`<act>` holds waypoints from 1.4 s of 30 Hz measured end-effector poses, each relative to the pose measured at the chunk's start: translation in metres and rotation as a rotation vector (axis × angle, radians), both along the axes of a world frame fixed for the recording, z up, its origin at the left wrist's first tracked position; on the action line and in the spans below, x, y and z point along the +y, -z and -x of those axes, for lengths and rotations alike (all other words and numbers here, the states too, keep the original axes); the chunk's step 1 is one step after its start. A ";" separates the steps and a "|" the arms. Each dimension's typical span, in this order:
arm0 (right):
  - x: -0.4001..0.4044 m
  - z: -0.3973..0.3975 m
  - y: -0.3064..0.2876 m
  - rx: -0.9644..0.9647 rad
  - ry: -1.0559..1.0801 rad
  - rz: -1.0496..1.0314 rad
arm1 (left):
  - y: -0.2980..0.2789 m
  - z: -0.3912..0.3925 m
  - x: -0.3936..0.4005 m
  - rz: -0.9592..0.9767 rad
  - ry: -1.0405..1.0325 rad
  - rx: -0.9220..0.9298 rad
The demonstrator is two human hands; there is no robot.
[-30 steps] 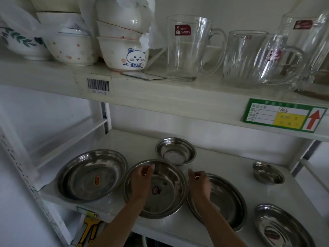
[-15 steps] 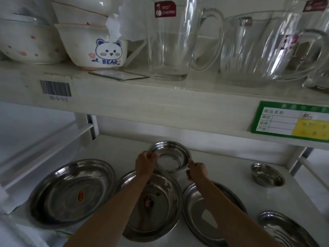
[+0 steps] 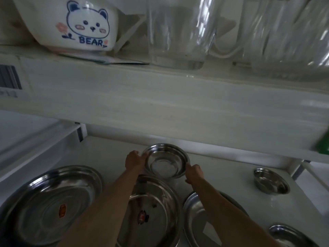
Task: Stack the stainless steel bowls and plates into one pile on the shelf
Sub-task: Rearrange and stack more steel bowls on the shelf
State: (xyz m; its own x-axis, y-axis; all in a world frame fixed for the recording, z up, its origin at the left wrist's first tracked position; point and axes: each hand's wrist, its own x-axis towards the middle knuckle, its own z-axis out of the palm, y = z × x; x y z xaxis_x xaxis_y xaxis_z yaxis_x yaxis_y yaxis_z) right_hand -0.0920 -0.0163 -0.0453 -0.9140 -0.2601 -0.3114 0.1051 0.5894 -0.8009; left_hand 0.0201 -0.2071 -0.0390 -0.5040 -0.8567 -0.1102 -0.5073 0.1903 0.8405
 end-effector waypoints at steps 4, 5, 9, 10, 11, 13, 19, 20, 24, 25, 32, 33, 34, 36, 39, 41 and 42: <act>-0.006 -0.003 0.000 -0.129 0.100 0.132 | 0.013 0.008 -0.011 -0.046 0.020 -0.101; -0.008 0.000 0.005 -0.157 0.113 0.169 | 0.018 0.010 -0.013 -0.070 0.026 -0.105; -0.015 0.005 0.022 -0.223 0.162 0.265 | 0.029 0.016 -0.016 -0.148 0.036 -0.085; -0.018 0.007 0.028 -0.228 0.169 0.262 | 0.029 0.017 -0.017 -0.154 0.030 -0.074; -0.020 0.010 0.036 -0.220 0.173 0.261 | 0.029 0.018 -0.016 -0.165 0.019 -0.057; -0.025 0.020 0.055 -0.218 0.176 0.269 | 0.029 0.018 -0.015 -0.195 -0.003 -0.032; -0.028 0.031 0.080 -0.261 0.191 0.300 | 0.031 0.017 -0.014 -0.185 -0.043 -0.003; -0.027 0.029 0.078 -0.265 0.200 0.305 | 0.031 0.016 -0.014 -0.178 -0.043 0.000; -0.016 -0.003 0.032 -0.262 0.208 0.338 | 0.028 0.015 -0.013 -0.178 -0.012 0.047; -0.015 -0.010 0.023 -0.255 0.218 0.364 | 0.026 0.015 -0.012 -0.186 -0.016 0.068; -0.004 -0.016 -0.009 -0.173 0.227 0.465 | 0.012 0.023 -0.009 -0.128 -0.007 0.172; -0.002 -0.015 -0.012 -0.159 0.230 0.474 | 0.007 0.024 -0.005 -0.119 0.001 0.192; 0.000 -0.014 -0.016 -0.146 0.237 0.484 | -0.001 0.022 0.001 -0.105 0.006 0.212; 0.005 -0.012 -0.021 -0.123 0.260 0.516 | -0.012 0.022 0.009 -0.086 0.019 0.242; 0.013 -0.011 -0.030 -0.082 0.286 0.528 | -0.023 0.021 0.019 -0.068 0.044 0.288; 0.019 -0.011 -0.034 -0.033 0.302 0.511 | -0.024 0.021 0.024 -0.081 0.059 0.314; 0.022 -0.012 -0.037 -0.011 0.307 0.504 | -0.024 0.021 0.026 -0.092 0.063 0.333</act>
